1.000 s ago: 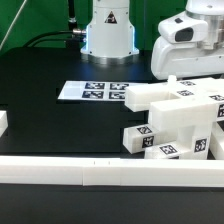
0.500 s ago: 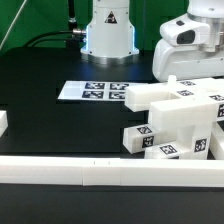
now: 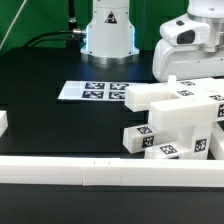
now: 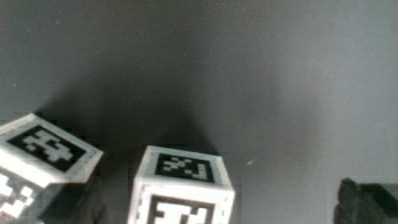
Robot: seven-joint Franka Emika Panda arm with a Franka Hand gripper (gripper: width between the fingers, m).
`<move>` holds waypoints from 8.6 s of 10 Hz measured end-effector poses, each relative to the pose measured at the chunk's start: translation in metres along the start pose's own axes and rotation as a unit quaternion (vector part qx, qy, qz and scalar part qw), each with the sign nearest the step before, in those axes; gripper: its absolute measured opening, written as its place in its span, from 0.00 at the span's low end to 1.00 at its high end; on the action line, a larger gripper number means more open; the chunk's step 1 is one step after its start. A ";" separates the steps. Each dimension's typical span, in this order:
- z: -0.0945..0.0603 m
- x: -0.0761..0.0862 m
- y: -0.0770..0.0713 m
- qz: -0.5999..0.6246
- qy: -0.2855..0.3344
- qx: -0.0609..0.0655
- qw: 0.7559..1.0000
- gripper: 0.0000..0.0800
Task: Assemble chair
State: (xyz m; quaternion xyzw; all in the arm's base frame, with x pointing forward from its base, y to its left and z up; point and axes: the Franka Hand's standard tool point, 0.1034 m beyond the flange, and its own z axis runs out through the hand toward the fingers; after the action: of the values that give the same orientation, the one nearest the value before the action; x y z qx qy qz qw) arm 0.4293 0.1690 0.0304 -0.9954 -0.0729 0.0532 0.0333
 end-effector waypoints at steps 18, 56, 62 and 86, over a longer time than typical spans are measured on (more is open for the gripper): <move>0.006 0.025 0.005 -0.064 -0.011 0.004 0.998 0.81; -0.127 0.135 0.061 -0.013 -0.015 0.016 1.000 0.36; -0.128 0.169 0.083 -0.035 -0.021 0.014 0.999 0.36; -0.118 0.163 0.090 -0.054 0.001 0.011 0.998 0.36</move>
Offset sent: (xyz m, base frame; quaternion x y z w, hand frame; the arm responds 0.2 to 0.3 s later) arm 0.0112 -0.0046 0.0081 -0.0025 -0.0213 -0.1345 0.9907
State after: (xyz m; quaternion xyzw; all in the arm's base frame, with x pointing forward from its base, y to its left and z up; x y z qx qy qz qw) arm 0.6157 0.0977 0.1245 -0.9896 -0.1256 0.0514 0.0476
